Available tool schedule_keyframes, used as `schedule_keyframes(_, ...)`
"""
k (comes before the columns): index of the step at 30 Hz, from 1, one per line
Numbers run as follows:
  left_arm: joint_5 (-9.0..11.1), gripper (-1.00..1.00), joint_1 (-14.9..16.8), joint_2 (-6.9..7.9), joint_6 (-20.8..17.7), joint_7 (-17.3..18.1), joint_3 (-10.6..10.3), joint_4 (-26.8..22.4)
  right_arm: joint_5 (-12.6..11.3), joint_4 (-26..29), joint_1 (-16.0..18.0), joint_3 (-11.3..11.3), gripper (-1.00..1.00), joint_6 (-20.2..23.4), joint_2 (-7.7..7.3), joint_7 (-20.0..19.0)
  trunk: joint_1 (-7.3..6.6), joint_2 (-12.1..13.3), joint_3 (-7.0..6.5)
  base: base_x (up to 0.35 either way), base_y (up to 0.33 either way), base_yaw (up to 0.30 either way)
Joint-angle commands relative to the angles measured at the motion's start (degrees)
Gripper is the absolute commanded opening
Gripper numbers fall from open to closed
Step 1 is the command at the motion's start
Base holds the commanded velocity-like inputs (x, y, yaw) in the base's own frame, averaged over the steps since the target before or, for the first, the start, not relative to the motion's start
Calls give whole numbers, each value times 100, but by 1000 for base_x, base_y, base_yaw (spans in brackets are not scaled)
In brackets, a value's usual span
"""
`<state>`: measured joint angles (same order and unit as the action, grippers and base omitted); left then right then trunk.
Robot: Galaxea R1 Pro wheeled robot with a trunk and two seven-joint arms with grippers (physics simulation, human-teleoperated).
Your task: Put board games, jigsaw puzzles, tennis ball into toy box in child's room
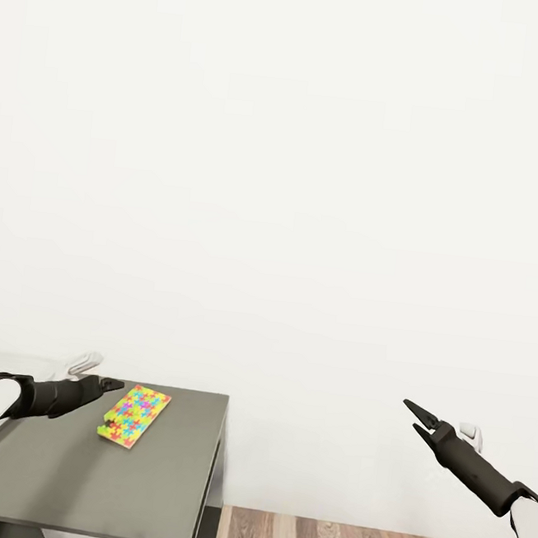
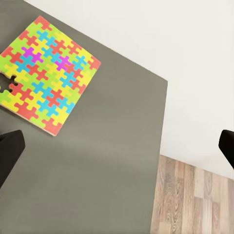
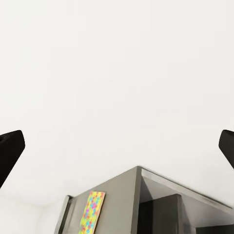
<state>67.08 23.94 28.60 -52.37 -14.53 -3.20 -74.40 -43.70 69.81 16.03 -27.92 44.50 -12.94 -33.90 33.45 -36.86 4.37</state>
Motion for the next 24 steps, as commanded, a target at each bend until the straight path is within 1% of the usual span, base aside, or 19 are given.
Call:
schedule_keyframes(1,58,100,6,5,-4,-57,-12,-5,-9,2,6,-8,100,35,3,-11,3,-10,11,22,-5,0)
schedule_keyframes(5,34,100,6,8,-6,-63,-20,5,-8,5,6,0,100,28,16,-6,3,-10,11,13,-3,0)
schedule_keyframes(9,-74,100,15,-27,35,-163,-27,65,-2,11,6,38,100,16,36,59,3,-10,11,4,-1,0)
schedule_keyframes(11,-211,100,97,-136,84,-338,-29,214,4,23,10,145,100,8,42,148,3,-10,11,2,0,0)
schedule_keyframes(13,-354,100,263,-275,104,-500,-30,433,6,38,13,264,100,6,37,286,3,-10,11,1,0,0)
schedule_keyframes(14,-524,100,498,-452,118,-642,-32,724,5,52,17,382,100,8,25,484,3,-10,11,0,0,0)
schedule_keyframes(16,-746,100,768,-653,139,-748,-38,1105,4,67,19,483,100,10,18,729,3,-10,11,0,0,0)
schedule_keyframes(19,-1202,100,1152,-956,240,-838,-44,1761,-2,106,21,584,100,25,16,1118,3,-10,11,0,0,0)
schedule_keyframes(21,-1555,100,1370,-1109,390,-869,-46,2154,-4,137,22,625,100,34,27,1357,3,-10,11,0,0,0)
schedule_keyframes(22,-1910,100,1539,-1217,605,-887,-44,2430,-5,176,22,659,100,40,41,1560,3,-10,11,0,0,0)
schedule_keyframes(24,-2224,100,1653,-1293,839,-899,-39,2630,-6,230,23,708,100,42,51,1727,3,-10,11,0,0,0)
